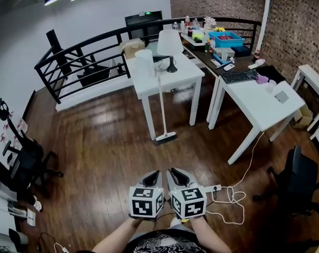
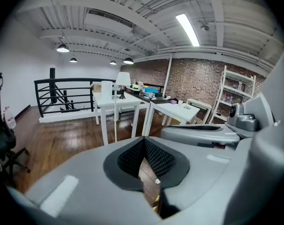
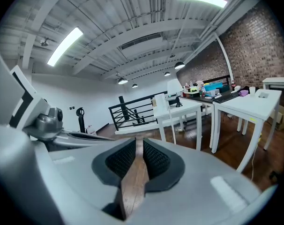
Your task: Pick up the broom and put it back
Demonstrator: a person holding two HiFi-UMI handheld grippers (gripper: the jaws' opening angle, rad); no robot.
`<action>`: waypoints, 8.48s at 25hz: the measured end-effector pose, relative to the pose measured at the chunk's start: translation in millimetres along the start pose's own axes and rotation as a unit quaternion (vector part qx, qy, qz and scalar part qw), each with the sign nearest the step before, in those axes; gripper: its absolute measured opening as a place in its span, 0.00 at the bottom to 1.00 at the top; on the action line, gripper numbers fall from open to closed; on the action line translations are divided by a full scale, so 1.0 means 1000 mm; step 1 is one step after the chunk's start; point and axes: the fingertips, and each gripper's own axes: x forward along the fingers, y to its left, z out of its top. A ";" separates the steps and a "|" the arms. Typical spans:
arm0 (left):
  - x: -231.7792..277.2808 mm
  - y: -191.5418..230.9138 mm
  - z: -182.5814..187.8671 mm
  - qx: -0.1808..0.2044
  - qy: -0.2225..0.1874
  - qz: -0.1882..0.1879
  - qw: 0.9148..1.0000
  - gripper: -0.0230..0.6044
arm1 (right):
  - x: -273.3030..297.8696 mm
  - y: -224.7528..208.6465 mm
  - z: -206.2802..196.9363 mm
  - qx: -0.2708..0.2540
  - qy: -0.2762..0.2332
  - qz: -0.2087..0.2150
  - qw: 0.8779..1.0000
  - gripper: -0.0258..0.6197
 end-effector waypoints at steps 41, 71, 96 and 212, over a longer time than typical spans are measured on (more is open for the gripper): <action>0.244 0.209 0.192 -0.011 -0.011 -0.091 0.996 0.09 | 0.327 -0.077 0.145 -0.015 0.014 -0.080 0.997 0.15; 0.437 0.252 0.285 -0.059 -0.005 0.019 0.998 0.12 | 0.513 -0.237 0.228 -0.031 0.000 0.049 0.998 0.24; 0.472 0.292 0.286 -0.092 0.005 0.082 0.992 0.12 | 0.639 -0.300 0.180 -0.111 0.042 0.060 0.991 0.31; 0.452 0.285 0.307 -0.057 -0.056 0.096 0.992 0.04 | 0.609 -0.292 0.166 -0.151 0.050 0.032 0.987 0.19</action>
